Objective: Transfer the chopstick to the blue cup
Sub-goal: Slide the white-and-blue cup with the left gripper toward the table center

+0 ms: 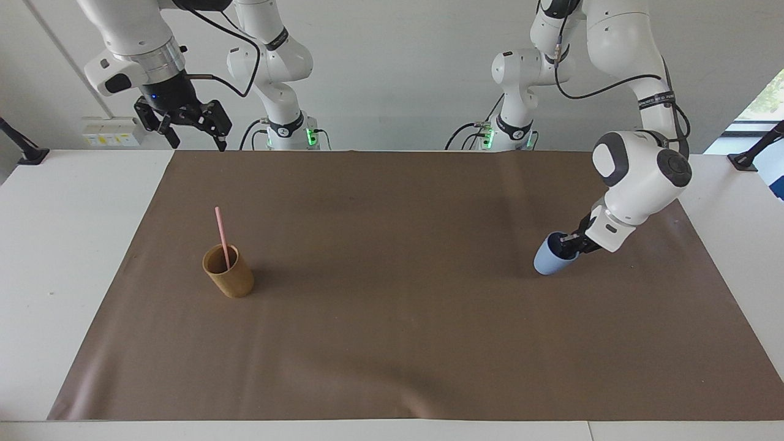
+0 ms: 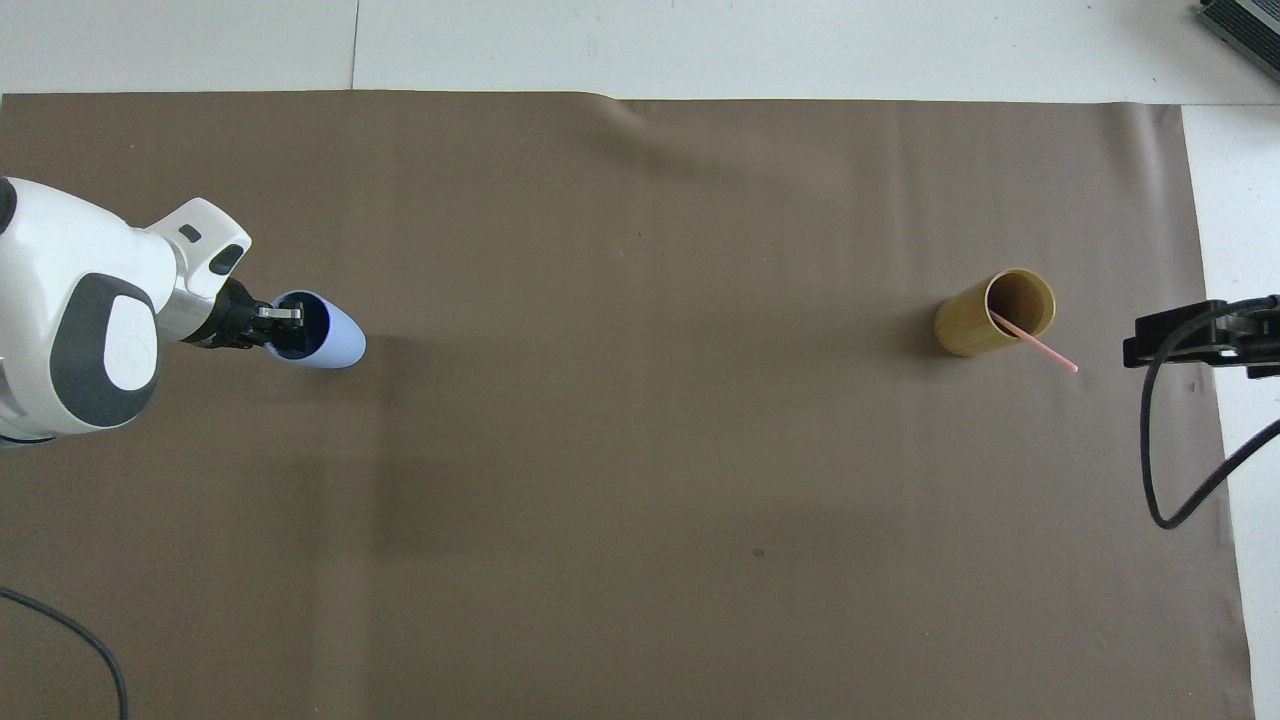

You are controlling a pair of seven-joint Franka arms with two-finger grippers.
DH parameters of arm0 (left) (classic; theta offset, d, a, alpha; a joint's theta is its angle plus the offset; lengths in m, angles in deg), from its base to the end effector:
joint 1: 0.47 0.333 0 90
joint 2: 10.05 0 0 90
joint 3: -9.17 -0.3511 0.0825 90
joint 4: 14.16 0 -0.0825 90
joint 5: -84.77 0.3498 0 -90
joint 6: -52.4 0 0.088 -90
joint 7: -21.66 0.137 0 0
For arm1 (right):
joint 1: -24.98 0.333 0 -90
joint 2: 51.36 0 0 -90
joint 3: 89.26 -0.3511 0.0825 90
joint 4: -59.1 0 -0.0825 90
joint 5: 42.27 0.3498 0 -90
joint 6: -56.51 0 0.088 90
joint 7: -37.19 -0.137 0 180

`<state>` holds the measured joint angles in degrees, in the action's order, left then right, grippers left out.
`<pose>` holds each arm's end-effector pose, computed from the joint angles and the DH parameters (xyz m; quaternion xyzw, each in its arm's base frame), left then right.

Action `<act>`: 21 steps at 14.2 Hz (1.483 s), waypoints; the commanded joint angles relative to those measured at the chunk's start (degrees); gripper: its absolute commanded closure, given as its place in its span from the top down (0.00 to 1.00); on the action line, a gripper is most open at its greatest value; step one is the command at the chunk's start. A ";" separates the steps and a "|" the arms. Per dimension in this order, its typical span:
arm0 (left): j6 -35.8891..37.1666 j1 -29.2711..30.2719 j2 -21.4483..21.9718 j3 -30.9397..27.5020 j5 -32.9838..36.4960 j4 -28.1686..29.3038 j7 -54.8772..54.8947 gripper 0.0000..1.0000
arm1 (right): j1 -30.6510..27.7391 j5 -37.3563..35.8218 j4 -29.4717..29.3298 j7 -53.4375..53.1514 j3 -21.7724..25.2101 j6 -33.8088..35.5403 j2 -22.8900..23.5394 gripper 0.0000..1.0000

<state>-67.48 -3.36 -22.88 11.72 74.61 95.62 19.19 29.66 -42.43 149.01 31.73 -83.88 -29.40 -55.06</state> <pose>0.5758 -0.0668 0.3982 0.9962 0.0205 -0.0293 0.0788 0.4906 -0.0083 0.6565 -0.9986 0.0537 0.0028 0.0015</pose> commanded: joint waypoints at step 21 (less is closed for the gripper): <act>-7.31 -32.00 1.32 -0.79 2.34 3.51 -49.11 0.06 | -0.82 -0.10 1.15 0.81 -0.45 -0.04 -1.05 1.00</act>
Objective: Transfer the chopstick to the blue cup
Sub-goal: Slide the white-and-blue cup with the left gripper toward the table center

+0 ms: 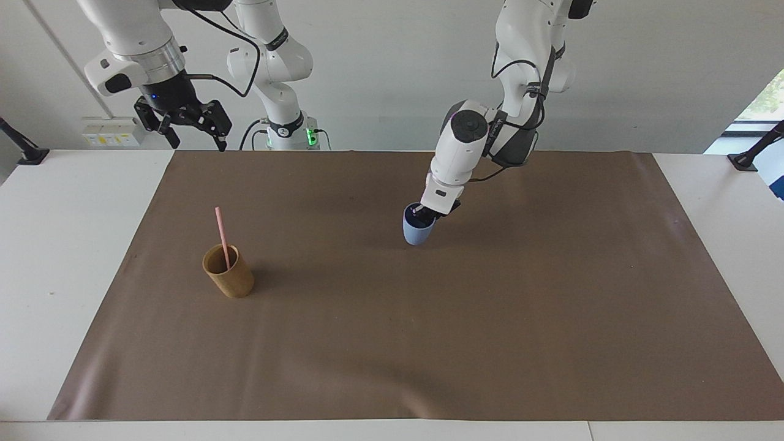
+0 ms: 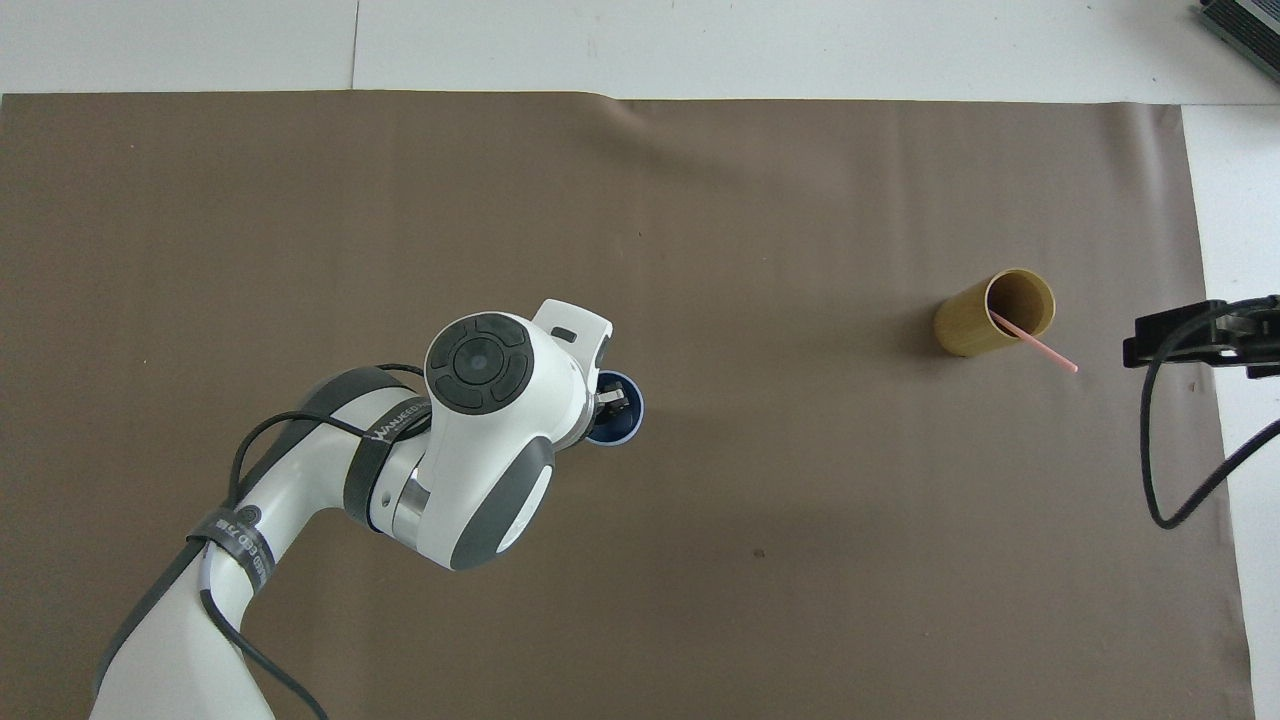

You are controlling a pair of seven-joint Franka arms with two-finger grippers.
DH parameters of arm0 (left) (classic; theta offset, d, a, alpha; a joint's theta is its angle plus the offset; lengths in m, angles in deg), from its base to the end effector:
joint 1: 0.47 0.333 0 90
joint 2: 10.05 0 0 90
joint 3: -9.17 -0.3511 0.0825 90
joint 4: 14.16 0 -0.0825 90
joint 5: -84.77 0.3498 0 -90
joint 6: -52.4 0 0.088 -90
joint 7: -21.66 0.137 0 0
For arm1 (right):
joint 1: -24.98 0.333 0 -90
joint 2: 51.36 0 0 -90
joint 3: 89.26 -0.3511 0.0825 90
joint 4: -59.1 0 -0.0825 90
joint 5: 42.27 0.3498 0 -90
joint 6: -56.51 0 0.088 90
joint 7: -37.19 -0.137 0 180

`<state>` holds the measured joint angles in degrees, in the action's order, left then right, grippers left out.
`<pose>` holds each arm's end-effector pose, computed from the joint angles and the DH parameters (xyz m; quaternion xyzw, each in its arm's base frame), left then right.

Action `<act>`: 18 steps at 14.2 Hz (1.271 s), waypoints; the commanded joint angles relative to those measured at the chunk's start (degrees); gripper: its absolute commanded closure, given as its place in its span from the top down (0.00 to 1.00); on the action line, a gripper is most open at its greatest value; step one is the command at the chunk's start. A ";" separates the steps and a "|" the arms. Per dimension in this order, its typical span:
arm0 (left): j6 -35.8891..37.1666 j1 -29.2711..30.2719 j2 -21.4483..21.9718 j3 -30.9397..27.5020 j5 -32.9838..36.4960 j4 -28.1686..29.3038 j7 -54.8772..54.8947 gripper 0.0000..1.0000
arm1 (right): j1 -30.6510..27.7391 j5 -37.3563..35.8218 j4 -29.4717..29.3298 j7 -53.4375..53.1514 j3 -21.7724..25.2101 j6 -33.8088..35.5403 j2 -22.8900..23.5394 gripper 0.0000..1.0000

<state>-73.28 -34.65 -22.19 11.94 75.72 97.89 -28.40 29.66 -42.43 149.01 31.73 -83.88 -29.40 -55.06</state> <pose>0.4603 -0.3565 0.3968 0.9847 0.1592 -0.0387 0.0595 0.4906 -0.0083 0.6565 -0.9986 0.0537 0.0028 0.0015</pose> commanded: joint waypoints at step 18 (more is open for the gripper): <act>21.24 8.16 9.59 -2.68 7.12 -12.10 18.04 1.00 | -0.82 -0.10 1.15 0.81 -0.45 -0.04 -1.14 1.00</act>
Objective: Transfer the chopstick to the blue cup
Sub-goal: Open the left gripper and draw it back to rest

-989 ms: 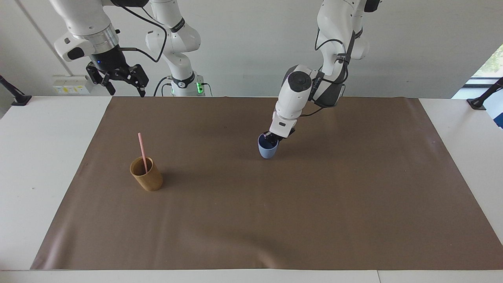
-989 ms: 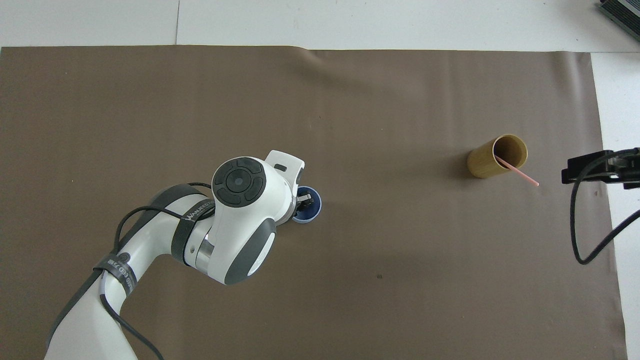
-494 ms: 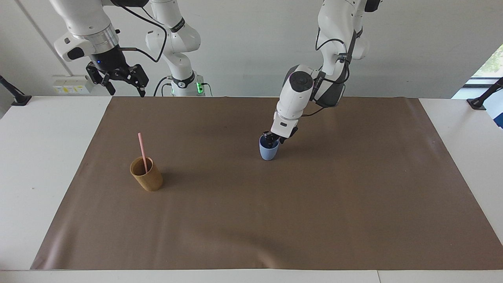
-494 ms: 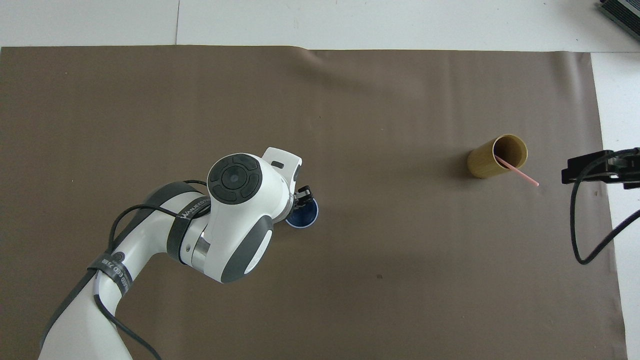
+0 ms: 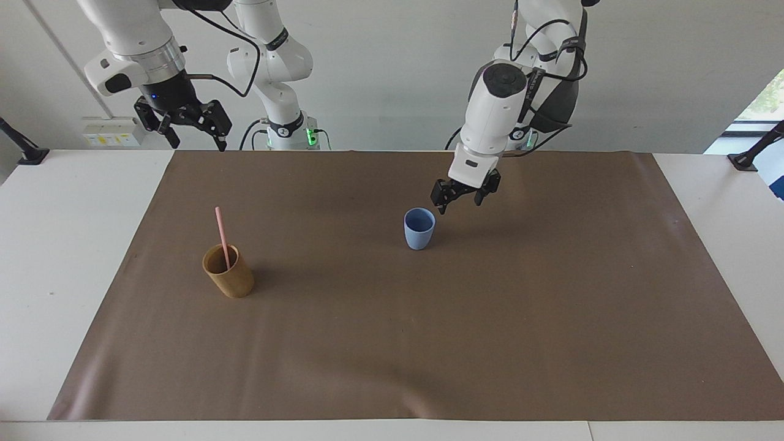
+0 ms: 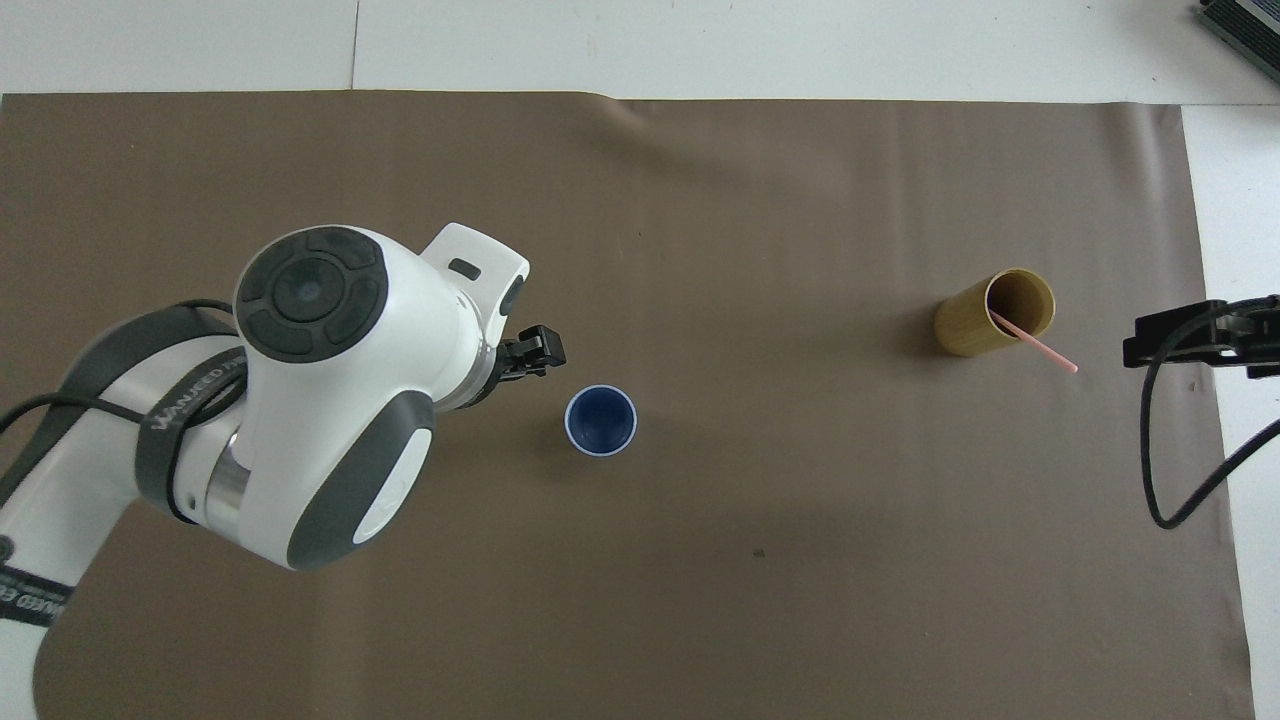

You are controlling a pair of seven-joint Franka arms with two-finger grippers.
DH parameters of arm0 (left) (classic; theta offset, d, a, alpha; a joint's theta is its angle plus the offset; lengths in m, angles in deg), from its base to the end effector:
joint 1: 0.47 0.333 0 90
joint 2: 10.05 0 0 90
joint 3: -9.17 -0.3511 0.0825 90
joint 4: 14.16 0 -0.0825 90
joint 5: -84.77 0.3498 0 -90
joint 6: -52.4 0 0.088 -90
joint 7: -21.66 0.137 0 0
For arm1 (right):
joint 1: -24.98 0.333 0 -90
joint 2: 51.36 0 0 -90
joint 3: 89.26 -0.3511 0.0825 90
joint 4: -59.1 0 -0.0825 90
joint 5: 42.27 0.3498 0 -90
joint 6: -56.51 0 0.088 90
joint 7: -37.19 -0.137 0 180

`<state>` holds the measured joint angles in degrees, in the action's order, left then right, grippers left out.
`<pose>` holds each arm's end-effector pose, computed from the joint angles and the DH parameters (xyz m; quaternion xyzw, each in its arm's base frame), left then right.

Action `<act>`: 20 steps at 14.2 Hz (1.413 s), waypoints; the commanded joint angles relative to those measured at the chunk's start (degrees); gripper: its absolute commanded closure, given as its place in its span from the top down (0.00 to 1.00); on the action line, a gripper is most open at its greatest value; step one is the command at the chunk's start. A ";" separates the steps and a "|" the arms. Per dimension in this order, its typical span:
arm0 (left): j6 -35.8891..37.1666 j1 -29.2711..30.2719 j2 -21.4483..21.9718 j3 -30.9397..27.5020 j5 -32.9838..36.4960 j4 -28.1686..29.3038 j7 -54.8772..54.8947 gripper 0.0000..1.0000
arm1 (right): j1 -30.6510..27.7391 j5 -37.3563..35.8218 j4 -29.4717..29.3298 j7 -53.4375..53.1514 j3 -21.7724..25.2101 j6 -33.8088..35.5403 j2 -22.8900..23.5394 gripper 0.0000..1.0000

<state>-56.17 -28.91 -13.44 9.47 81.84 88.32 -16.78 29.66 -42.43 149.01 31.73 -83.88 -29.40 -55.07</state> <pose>0.4855 -0.2721 0.5297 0.9952 0.0920 0.0060 0.0335 0.4905 -0.0083 0.6566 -0.9986 0.0537 0.0027 0.0015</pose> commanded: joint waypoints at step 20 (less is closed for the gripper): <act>25.51 18.51 8.76 -1.87 3.99 -9.76 49.61 1.00 | -0.82 -0.10 1.15 0.81 -0.45 -0.04 -1.13 1.00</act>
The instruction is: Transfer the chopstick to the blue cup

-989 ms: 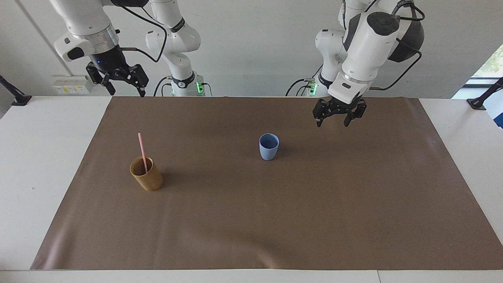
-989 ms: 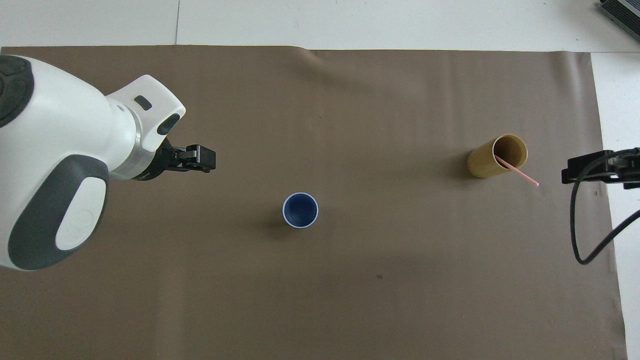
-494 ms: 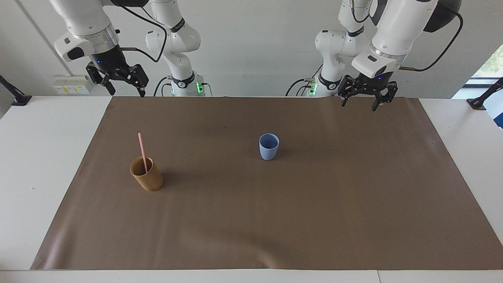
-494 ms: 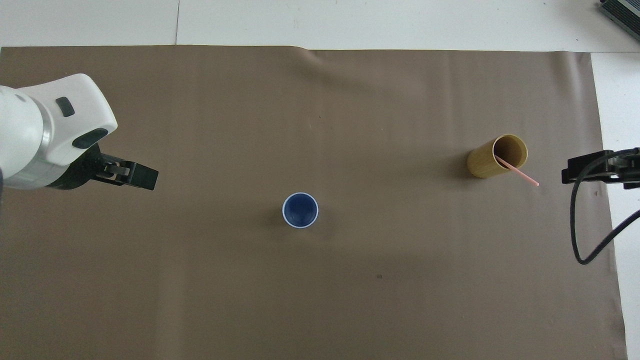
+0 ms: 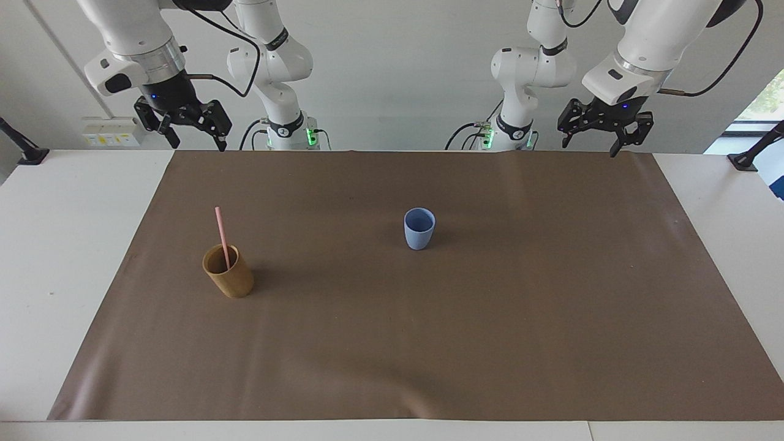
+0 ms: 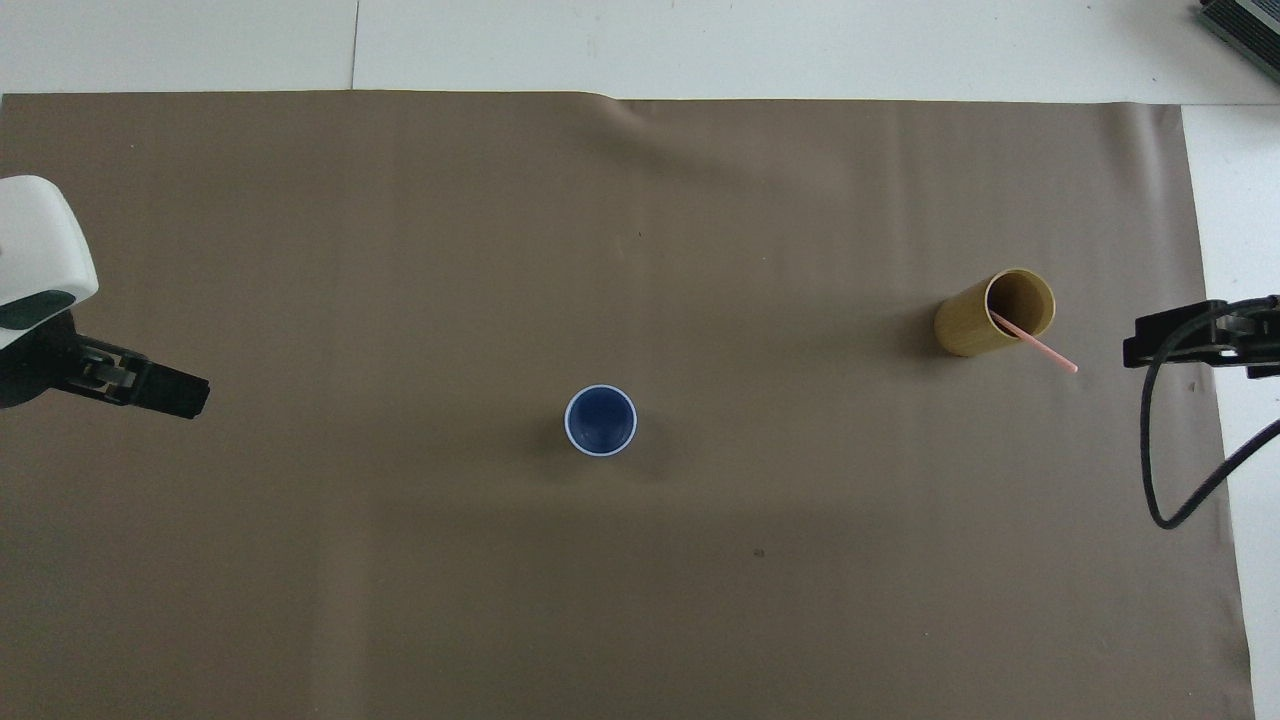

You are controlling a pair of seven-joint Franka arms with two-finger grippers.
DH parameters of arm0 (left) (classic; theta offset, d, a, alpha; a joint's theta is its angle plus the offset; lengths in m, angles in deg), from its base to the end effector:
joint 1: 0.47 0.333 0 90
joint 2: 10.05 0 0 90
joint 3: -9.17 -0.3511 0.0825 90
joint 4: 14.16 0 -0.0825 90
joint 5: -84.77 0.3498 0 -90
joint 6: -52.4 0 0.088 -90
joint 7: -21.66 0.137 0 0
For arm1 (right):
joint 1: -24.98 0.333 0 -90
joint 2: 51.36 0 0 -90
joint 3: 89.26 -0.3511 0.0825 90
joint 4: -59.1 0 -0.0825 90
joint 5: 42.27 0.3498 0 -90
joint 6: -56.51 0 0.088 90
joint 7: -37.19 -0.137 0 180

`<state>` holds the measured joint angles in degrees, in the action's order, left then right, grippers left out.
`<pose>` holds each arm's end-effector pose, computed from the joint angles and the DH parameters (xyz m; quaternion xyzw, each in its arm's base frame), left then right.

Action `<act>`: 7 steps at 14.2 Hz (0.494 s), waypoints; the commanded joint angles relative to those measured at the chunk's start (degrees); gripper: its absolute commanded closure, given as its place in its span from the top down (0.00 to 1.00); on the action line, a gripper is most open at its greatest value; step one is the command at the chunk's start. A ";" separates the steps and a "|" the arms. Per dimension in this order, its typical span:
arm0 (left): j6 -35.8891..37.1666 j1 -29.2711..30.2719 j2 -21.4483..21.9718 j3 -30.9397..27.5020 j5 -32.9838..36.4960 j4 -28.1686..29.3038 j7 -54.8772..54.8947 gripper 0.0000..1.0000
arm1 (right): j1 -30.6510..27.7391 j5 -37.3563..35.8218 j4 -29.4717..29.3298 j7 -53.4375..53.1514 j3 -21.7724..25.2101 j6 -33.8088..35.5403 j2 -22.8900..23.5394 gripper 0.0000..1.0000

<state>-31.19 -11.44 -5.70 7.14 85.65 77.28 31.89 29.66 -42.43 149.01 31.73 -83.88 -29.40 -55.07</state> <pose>0.4749 -0.0716 0.6474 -0.9856 0.1659 0.0306 0.0060 0.4905 -0.0083 0.6566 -0.9986 0.0537 0.0027 0.0015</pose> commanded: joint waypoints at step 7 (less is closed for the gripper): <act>-7.62 1.83 1.54 0.45 0.18 3.13 0.07 1.00 | -0.82 -0.10 0.97 1.16 0.07 3.65 -1.21 1.00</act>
<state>-34.43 -10.37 -5.44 7.09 85.64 78.63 32.16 29.61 -42.43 149.01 31.73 -83.63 -26.37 -55.16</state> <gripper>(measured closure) 0.000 0.000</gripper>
